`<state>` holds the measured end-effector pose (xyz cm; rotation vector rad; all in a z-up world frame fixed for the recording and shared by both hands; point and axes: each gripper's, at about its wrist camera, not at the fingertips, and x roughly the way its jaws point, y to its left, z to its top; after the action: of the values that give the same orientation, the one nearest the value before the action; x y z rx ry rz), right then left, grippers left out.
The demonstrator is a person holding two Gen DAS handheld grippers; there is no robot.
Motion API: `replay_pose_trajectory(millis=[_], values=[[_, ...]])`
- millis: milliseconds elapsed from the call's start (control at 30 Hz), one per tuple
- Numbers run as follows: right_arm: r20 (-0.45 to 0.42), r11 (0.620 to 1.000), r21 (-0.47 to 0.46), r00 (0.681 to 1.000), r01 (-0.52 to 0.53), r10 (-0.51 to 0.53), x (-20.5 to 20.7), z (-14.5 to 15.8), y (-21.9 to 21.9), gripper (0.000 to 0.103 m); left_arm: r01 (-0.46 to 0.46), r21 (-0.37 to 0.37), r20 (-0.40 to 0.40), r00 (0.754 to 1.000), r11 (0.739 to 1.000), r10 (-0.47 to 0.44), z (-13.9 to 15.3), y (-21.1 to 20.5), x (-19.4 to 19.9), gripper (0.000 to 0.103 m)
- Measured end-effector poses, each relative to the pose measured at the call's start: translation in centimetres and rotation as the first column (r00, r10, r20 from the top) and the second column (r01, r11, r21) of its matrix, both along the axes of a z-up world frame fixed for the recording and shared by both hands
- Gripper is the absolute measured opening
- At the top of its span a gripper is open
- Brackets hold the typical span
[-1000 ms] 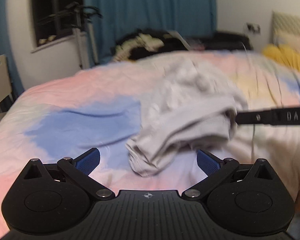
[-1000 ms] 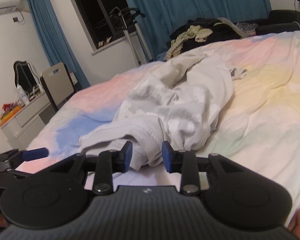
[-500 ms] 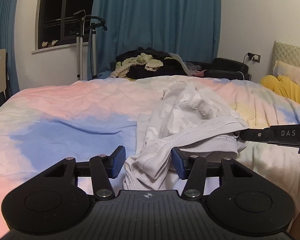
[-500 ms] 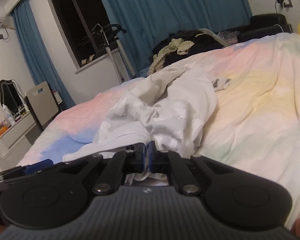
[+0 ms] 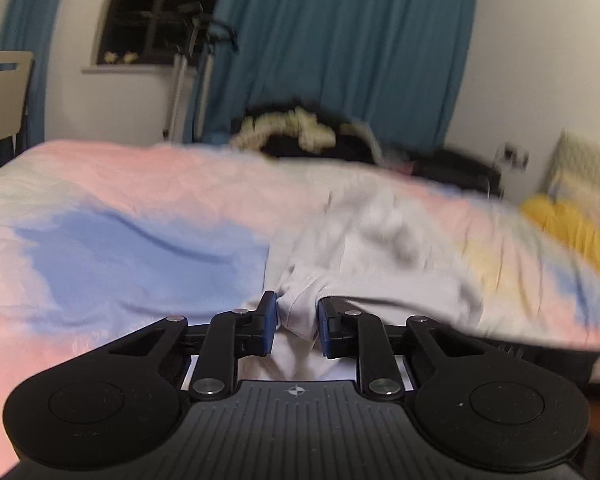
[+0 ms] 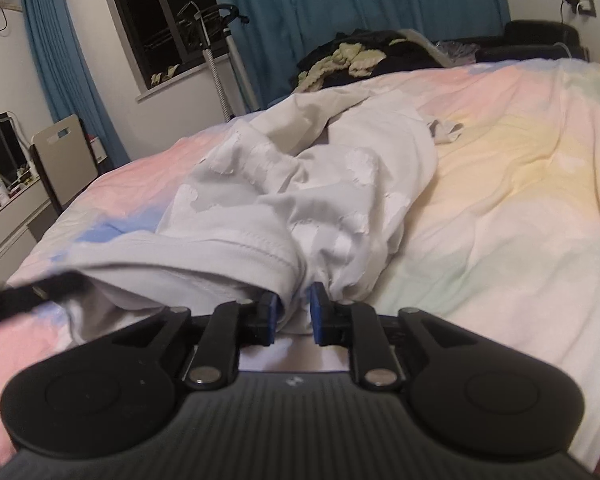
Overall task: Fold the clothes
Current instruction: 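Lift the T-shirt by its hem with both grippers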
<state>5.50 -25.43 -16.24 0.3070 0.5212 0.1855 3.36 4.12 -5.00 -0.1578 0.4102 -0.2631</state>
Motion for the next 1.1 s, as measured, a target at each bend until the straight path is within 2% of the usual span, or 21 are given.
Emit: replay_pose_trajectory(millis=[67,233,333,467,533,567,600,633,667,800,933,1100], values=[[0.035,1.0,0.004,0.999,0.027,-0.027,-0.4,0.3,-0.3,0.021,-0.01,-0.063,0.09,0.996,0.998,0.016,1.3,0.6,-1.3,0.024],[0.102,0.995,-0.01,0.99,0.097,-0.095,-1.7,1.2,-0.7,0.025,-0.044,-0.153,0.225,0.971,0.987,0.078,3.0,1.3,-3.6,0.024],[0.023,0.998,-0.001,0.998,0.066,-0.066,-0.9,0.3,-0.6,0.025,-0.051,-0.198,0.237,0.967,0.979,0.098,3.4,1.8,-3.8,0.024],[-0.073,0.999,0.032,0.997,0.026,-0.024,0.2,-1.2,-0.3,0.024,-0.076,-0.2,0.149,0.983,0.977,0.107,2.8,1.7,-2.9,0.026],[-0.042,0.999,0.027,0.999,0.024,-0.023,0.0,-0.9,-0.2,0.011,-0.069,-0.179,0.104,0.991,0.981,0.088,2.5,1.2,-2.5,0.032],[-0.004,0.999,0.03,1.0,0.03,-0.03,-0.4,-0.3,-0.3,0.01,-0.062,-0.162,0.095,0.992,0.985,0.078,2.5,0.9,-2.5,0.047],[0.035,0.999,0.034,0.999,0.036,-0.038,-0.8,0.3,-0.4,0.009,-0.055,-0.144,0.087,0.994,0.988,0.068,2.5,0.5,-2.4,0.058],[0.075,0.998,0.038,0.996,0.042,-0.045,-1.2,0.9,-0.6,0.007,-0.044,-0.124,0.097,0.994,0.991,0.056,2.6,0.6,-2.7,0.074],[0.12,0.998,0.043,0.992,0.042,-0.046,-1.6,1.6,-0.7,0.006,-0.021,-0.101,0.119,0.992,0.995,0.033,2.8,0.1,-2.9,0.077],[0.211,0.998,0.057,0.977,-0.017,0.004,-2.4,3.6,-0.8,0.005,0.087,0.008,0.177,0.98,0.996,-0.087,2.8,-2.0,-3.6,0.077],[0.252,0.994,0.062,0.965,-0.089,0.071,-2.8,4.8,-0.4,0.004,0.165,0.1,0.172,0.969,0.981,-0.18,1.8,-4.3,-3.5,0.077],[0.289,0.981,0.106,0.949,-0.164,0.128,-3.8,5.6,-0.2,0.004,0.149,0.166,0.15,0.973,0.975,-0.174,0.2,-5.8,-2.2,0.076]])
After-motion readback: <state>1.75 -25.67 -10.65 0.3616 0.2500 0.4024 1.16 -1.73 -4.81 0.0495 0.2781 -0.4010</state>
